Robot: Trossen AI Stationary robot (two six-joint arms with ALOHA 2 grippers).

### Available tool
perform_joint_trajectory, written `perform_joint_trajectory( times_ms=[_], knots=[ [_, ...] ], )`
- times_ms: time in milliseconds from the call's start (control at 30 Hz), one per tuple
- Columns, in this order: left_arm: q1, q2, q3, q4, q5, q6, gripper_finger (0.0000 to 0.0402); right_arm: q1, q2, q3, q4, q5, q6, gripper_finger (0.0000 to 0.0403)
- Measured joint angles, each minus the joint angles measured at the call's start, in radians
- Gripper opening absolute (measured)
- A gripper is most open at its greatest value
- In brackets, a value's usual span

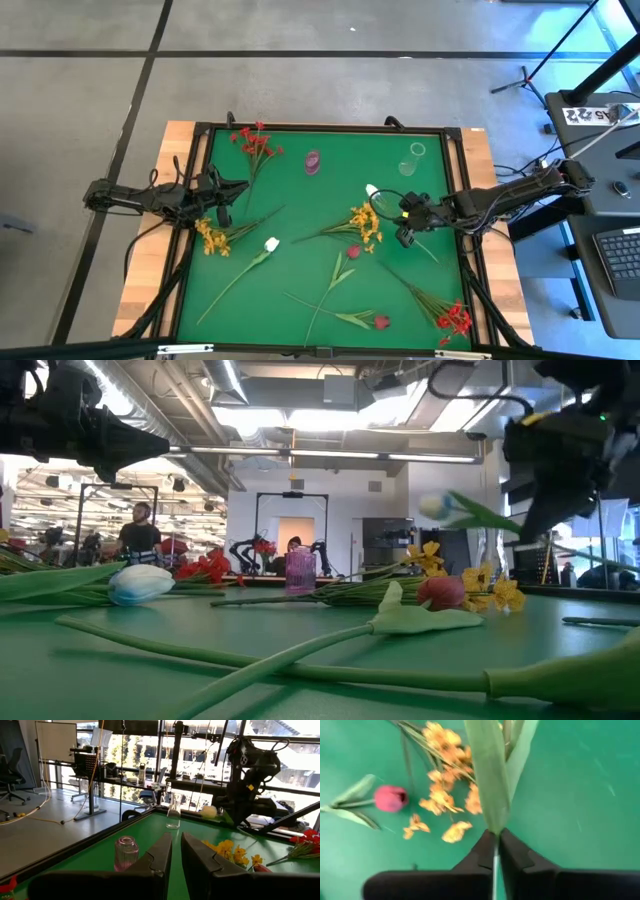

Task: Sort flowers into vase by color
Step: Put the top white flower into the transparent vase

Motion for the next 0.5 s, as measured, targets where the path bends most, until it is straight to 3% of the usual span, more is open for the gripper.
perform_joint_trajectory(
  times_ms=[500],
  knots=[
    [0.0,0.0,0.0,0.0,0.0,0.0,0.0039,0.0,-0.003,0.044,0.238,0.135,-0.309,0.0005]
  ],
)
